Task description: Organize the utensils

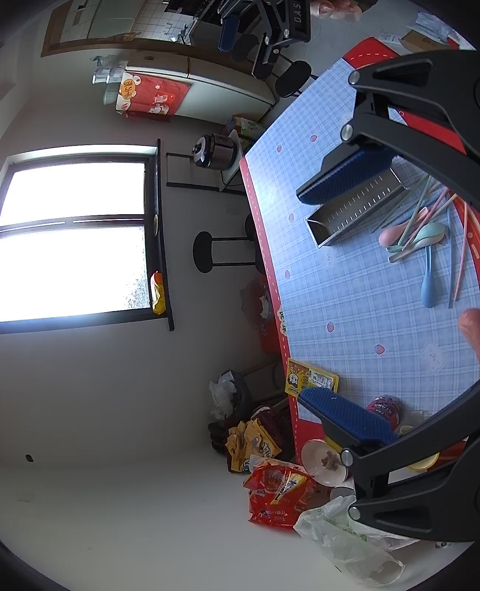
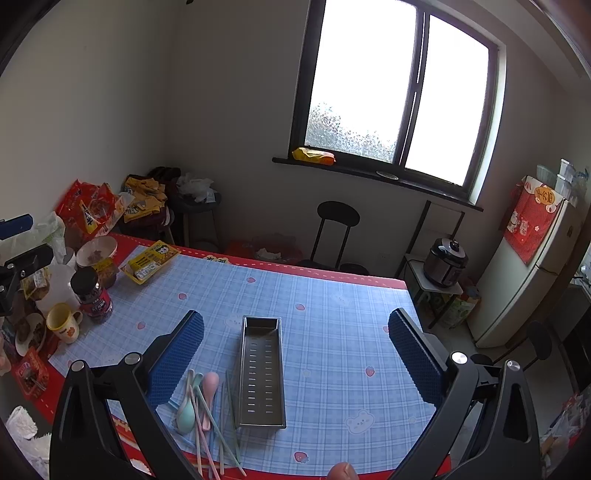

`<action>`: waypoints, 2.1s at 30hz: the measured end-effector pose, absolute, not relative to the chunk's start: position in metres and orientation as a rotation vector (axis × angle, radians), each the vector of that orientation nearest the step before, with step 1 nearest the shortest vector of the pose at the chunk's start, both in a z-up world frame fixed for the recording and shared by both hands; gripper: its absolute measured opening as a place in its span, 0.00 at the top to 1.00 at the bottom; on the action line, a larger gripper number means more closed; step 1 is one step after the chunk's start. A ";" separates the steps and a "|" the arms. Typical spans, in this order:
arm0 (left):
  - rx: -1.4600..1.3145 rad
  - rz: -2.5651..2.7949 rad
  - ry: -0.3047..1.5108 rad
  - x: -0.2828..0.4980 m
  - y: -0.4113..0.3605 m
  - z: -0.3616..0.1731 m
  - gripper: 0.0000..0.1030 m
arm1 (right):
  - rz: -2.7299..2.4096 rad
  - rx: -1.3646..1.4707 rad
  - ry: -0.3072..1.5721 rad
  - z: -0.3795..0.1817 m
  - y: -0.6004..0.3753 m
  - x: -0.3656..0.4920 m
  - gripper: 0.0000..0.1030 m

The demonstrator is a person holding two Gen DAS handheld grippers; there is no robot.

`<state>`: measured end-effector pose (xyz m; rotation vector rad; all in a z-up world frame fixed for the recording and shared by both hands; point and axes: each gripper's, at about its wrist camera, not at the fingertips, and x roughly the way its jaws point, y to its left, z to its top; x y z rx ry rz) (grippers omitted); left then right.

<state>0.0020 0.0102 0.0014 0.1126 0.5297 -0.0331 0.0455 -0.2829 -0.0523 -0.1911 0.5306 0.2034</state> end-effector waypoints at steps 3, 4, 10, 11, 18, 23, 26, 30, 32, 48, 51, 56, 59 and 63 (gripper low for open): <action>0.111 -0.033 0.532 0.002 0.010 0.001 0.05 | 0.202 -0.189 0.532 -0.052 -0.283 0.046 0.05; 0.111 -0.034 0.532 0.002 0.010 0.001 0.05 | 0.201 -0.189 0.533 -0.053 -0.283 0.046 0.05; 0.110 -0.034 0.533 0.002 0.010 0.001 0.05 | 0.199 -0.192 0.534 -0.053 -0.283 0.046 0.05; 0.111 -0.034 0.534 0.003 0.010 0.002 0.05 | 0.198 -0.193 0.534 -0.053 -0.283 0.046 0.05; 0.110 -0.035 0.534 0.003 0.011 0.002 0.05 | 0.199 -0.192 0.535 -0.054 -0.284 0.046 0.05; 0.110 -0.035 0.535 0.003 0.011 0.001 0.05 | 0.201 -0.191 0.534 -0.053 -0.285 0.046 0.05; 0.109 -0.035 0.535 0.004 0.011 0.002 0.05 | 0.201 -0.191 0.535 -0.055 -0.284 0.046 0.05; 0.105 -0.033 0.538 0.005 0.011 0.000 0.05 | 0.202 -0.193 0.535 -0.056 -0.286 0.045 0.05; 0.105 -0.031 0.541 0.004 0.010 -0.002 0.05 | 0.203 -0.194 0.535 -0.057 -0.285 0.044 0.05; 0.083 -0.020 0.576 0.005 0.013 -0.018 0.05 | 0.268 -0.152 0.571 -0.071 -0.278 0.049 0.05; 0.021 -0.020 0.663 0.015 0.023 -0.046 0.05 | 0.284 -0.142 0.617 -0.099 -0.271 0.055 0.05; -0.025 0.029 0.843 0.026 0.040 -0.117 0.05 | 0.380 -0.098 0.748 -0.170 -0.259 0.065 0.05; -0.046 0.051 0.937 0.025 0.049 -0.158 0.06 | 0.413 -0.117 0.825 -0.214 -0.247 0.067 0.06; -0.103 0.059 1.042 0.021 0.063 -0.207 0.08 | 0.457 -0.121 0.917 -0.264 -0.237 0.067 0.20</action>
